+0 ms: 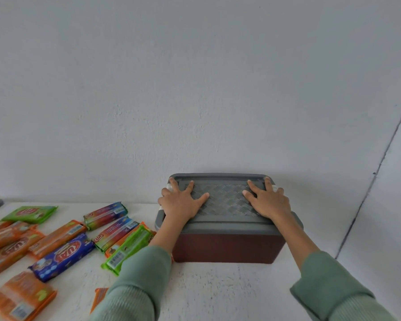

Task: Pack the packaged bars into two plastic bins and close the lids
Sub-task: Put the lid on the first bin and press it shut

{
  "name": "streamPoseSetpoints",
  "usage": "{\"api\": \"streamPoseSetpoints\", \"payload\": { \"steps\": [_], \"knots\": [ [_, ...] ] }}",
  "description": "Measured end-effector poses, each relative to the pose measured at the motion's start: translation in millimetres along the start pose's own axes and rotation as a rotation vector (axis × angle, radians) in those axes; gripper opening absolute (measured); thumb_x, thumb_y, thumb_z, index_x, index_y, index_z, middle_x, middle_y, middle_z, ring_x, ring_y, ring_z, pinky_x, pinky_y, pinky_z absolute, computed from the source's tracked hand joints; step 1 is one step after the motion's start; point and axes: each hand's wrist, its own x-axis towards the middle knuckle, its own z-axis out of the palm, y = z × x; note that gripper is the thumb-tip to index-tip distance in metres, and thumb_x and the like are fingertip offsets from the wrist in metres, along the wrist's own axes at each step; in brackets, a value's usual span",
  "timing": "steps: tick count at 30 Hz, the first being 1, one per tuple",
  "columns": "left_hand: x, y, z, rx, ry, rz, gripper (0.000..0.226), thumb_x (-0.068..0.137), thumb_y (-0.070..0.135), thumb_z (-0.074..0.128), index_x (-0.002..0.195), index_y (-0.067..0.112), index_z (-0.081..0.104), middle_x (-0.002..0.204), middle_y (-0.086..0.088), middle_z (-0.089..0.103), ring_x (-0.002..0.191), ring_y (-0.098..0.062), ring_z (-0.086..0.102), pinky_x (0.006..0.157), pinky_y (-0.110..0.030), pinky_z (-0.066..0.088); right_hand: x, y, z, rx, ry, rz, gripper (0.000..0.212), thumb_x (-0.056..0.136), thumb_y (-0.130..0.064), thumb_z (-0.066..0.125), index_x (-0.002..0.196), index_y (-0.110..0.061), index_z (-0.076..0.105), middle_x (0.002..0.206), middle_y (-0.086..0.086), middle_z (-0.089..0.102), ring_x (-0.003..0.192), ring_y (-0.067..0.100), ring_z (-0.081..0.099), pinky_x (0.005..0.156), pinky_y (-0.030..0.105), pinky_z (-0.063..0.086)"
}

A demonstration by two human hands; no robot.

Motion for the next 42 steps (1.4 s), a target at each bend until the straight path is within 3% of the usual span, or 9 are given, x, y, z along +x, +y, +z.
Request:
{"api": "streamPoseSetpoints", "payload": {
  "steps": [27, 33, 37, 39, 42],
  "knots": [
    [57, 4, 6, -0.067, 0.044, 0.002, 0.074, 0.082, 0.075, 0.026, 0.146, 0.04, 0.017, 0.157, -0.009, 0.001, 0.132, -0.035, 0.029, 0.1, -0.042, 0.036, 50, -7, 3, 0.026, 0.056, -0.019, 0.056, 0.094, -0.06, 0.019, 0.147, -0.042, 0.013, 0.159, 0.004, -0.002, 0.138, 0.039, 0.018, 0.108, 0.045, 0.028],
    [48, -5, -2, -0.159, -0.045, 0.071, 0.064, 0.09, 0.061, 0.034, 0.146, 0.033, 0.023, 0.158, -0.006, -0.001, 0.137, -0.035, 0.022, 0.107, -0.044, 0.03, 39, -7, -2, 0.076, 0.066, -0.07, 0.053, 0.093, -0.056, 0.032, 0.143, -0.039, 0.029, 0.157, 0.004, 0.015, 0.14, 0.038, 0.016, 0.114, 0.047, 0.02],
    [34, -32, -15, -0.371, -0.095, 0.197, 0.053, 0.094, 0.039, 0.047, 0.142, 0.021, 0.037, 0.153, -0.009, 0.023, 0.137, -0.028, 0.029, 0.111, -0.036, 0.025, 28, -22, -7, 0.169, 0.052, -0.147, 0.049, 0.09, -0.05, 0.046, 0.137, -0.036, 0.041, 0.149, 0.002, 0.037, 0.138, 0.028, 0.031, 0.112, 0.045, 0.026],
    [21, -54, -23, -0.472, -0.035, 0.184, 0.05, 0.093, 0.031, 0.05, 0.14, 0.019, 0.04, 0.147, -0.009, 0.038, 0.135, -0.025, 0.034, 0.11, -0.032, 0.025, 23, -45, -7, 0.247, 0.011, -0.228, 0.053, 0.088, -0.051, 0.051, 0.137, -0.035, 0.042, 0.143, 0.003, 0.047, 0.132, 0.026, 0.042, 0.109, 0.044, 0.034],
    [-3, -104, -41, -0.528, 0.113, 0.111, 0.045, 0.094, 0.026, 0.051, 0.137, 0.021, 0.044, 0.14, -0.008, 0.046, 0.131, -0.023, 0.039, 0.107, -0.029, 0.028, 10, -101, -9, 0.317, -0.031, -0.352, 0.053, 0.088, -0.051, 0.052, 0.137, -0.036, 0.04, 0.14, 0.003, 0.049, 0.13, 0.027, 0.044, 0.106, 0.044, 0.038]
  ]
}}
